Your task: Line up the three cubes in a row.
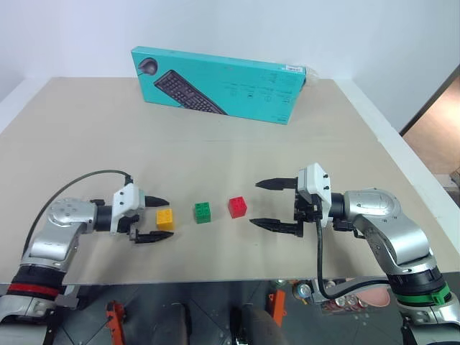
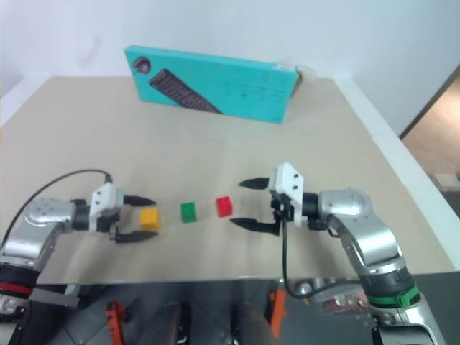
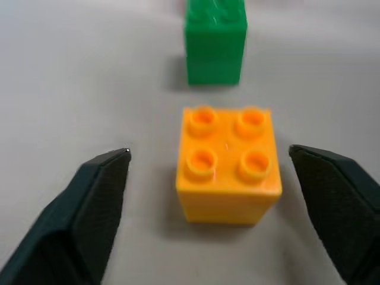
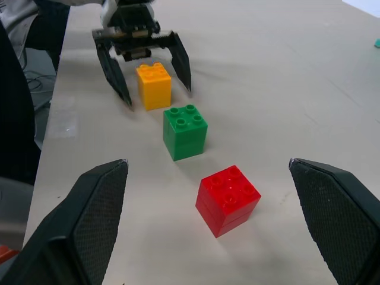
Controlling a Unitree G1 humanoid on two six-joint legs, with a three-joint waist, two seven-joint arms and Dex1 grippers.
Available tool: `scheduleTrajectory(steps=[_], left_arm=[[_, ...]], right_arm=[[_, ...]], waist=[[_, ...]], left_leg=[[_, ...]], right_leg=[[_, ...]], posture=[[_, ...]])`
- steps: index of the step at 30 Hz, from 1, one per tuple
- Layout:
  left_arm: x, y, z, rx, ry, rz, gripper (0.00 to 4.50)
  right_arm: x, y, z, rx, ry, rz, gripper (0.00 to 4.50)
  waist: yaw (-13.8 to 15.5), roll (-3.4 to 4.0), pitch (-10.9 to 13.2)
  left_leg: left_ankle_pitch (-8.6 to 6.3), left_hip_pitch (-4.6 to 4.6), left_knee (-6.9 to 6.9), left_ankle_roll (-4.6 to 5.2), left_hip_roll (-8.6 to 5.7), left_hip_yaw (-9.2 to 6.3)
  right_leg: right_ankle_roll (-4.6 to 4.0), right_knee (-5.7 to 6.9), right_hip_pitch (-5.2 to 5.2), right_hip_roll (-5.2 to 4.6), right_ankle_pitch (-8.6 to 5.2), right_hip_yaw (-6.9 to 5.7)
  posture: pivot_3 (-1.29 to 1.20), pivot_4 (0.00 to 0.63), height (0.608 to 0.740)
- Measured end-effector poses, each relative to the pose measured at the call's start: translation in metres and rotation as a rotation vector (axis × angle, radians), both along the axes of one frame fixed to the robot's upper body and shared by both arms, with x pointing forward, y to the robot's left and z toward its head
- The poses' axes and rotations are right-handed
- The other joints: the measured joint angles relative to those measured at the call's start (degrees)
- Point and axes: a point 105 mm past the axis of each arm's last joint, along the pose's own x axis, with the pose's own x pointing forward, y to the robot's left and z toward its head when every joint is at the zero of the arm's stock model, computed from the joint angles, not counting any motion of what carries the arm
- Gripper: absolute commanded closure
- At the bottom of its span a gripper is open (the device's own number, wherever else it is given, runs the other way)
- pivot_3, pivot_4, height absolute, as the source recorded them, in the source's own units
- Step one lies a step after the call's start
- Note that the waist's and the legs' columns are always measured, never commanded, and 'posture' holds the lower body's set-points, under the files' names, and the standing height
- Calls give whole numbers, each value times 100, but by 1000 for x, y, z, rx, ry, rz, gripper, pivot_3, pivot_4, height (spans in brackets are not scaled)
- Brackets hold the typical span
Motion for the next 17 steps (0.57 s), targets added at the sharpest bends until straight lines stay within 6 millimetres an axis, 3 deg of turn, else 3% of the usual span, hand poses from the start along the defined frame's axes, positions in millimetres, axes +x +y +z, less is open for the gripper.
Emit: scheduleTrajectory(steps=[4,7,11,14,15,17], left_arm=[[-10,2,28,-113,72,73,27],[-7,0,45,-186,73,148,27],[28,1,58,-285,-53,346,27],[50,3,56,-336,-103,473,27],[62,-3,54,-349,-135,519,27],[70,-10,46,-334,-146,541,27]], right_arm=[[1,2,4,66,35,-20,0],[4,3,9,113,41,-37,0],[23,9,22,182,-3,-85,0],[45,2,19,198,-24,-185,0],[60,-1,16,204,-31,-240,0],[69,-3,15,198,-47,-271,0]], waist=[[1,1,1],[4,1,1],[16,1,1],[16,-1,-2],[20,-1,0],[19,-2,-1]], left_leg=[[0,2,-1,0,1,-9],[1,6,0,1,-3,-12],[12,7,7,17,-14,-6],[13,14,12,18,-24,3],[20,-1,13,30,-28,9],[21,-3,12,33,-33,14]], right_leg=[[-3,1,2,1,-2,-5],[-3,1,9,0,-2,-6],[2,1,12,13,10,-3],[15,0,20,5,17,0],[21,-1,10,5,23,2],[56,-1,9,3,44,12]], posture=[[0,150,740],[0,150,740],[0,150,740],[0,150,740],[0,150,740],[0,150,740]])
